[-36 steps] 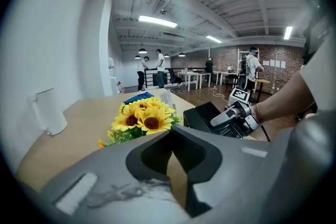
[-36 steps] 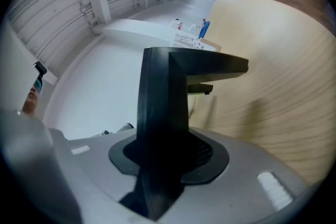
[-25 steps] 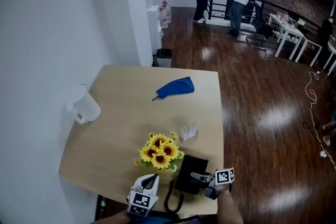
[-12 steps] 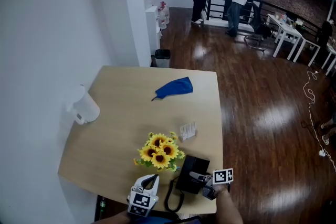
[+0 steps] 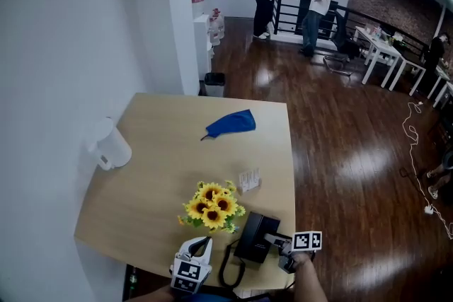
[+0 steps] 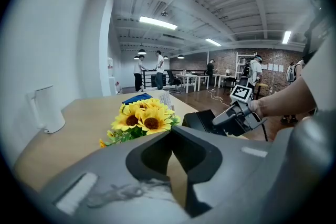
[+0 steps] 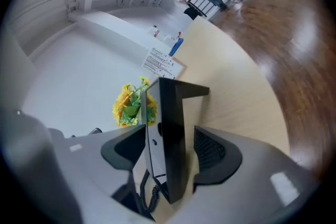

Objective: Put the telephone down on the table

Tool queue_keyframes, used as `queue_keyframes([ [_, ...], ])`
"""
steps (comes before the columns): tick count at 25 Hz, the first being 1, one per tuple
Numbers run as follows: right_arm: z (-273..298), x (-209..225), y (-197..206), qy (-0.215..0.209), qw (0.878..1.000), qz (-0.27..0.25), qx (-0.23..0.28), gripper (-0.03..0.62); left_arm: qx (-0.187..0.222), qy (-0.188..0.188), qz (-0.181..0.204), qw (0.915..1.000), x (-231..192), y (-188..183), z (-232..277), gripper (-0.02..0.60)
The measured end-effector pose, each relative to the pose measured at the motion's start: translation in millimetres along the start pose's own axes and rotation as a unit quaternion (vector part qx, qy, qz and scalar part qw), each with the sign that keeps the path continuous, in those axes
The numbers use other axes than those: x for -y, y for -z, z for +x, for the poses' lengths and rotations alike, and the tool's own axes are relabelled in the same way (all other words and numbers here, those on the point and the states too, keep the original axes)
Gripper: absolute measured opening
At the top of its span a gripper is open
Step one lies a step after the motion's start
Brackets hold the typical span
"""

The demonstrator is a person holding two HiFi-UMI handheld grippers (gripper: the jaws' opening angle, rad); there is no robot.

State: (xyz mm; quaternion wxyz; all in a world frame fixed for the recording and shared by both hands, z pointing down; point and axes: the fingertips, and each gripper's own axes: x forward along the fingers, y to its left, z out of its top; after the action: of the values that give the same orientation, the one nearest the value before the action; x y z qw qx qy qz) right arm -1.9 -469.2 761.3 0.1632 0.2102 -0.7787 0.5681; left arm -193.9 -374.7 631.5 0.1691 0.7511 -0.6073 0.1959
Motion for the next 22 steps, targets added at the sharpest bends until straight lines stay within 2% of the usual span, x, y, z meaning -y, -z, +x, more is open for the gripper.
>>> queue_keyframes([
  [2, -19.1, -5.6, -6.2, 0.039, 0.999, -0.027, 0.023, 0.250, 0.003, -0.001, -0.004, 1.0000, 0.1, -2.1, -1.1, 0.014],
  [5, -41.4, -15.9, -12.6, 0.118, 0.989, -0.070, 0.052, 0.149, 0.009, -0.005, -0.018, 0.9998, -0.3, -6.8, -2.2, 0.014],
  [7, -47.0, -25.2, -13.7, 0.168, 0.979, -0.100, 0.059, 0.086, 0.014, -0.004, -0.028, 0.9995, 0.2, -11.6, -2.5, 0.014],
  [12, -53.9, -58.6, -23.4, 0.269, 0.943, -0.184, 0.064, -0.001, 0.029, 0.009, -0.030, 0.9991, 3.9, -19.0, -0.1, 0.014],
  [18, -67.1, -100.0, -38.0, 0.333, 0.903, -0.242, 0.125, -0.006, 0.051, 0.020, -0.041, 0.9977, 0.4, -37.4, -5.9, 0.014],
  [22, -77.2, -132.4, -37.4, 0.344, 0.881, -0.261, 0.193, -0.006, 0.070, 0.028, -0.037, 0.9965, 3.2, -53.0, -11.2, 0.014],
])
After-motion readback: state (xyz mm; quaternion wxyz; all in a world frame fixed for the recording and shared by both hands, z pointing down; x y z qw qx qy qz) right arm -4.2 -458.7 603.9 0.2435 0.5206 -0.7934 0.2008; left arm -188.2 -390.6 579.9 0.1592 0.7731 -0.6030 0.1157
